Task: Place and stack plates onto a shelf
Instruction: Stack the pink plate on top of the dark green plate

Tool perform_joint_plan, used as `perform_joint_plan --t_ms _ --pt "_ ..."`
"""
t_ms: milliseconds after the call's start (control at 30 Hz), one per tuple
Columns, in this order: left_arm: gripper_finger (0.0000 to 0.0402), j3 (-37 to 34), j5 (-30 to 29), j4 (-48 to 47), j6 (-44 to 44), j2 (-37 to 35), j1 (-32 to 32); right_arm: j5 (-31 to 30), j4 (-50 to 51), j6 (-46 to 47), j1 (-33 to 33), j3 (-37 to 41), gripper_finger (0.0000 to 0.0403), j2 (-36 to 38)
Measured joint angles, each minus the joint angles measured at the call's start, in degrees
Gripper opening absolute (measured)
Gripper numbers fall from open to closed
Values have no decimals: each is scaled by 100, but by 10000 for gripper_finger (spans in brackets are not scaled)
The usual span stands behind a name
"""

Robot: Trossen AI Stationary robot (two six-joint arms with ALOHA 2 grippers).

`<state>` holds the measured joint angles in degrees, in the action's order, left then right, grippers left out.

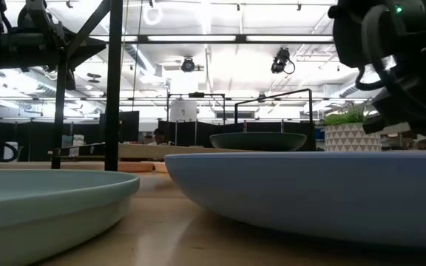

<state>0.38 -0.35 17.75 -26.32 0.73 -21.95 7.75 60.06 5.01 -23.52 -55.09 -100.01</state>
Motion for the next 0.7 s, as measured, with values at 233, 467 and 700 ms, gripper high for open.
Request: perform_joint_plan --t_ms 233,467,700 --pt "25 -1 -1 -3 6 0 0 -42 796 -52 11 -356 18 -8" --pt "25 1 -1 -3 6 0 -1 85 1661 171 240 -1442 15 107" --pt "25 -1 -1 -1 6 0 0 -716 1801 120 872 -2483 18 284"
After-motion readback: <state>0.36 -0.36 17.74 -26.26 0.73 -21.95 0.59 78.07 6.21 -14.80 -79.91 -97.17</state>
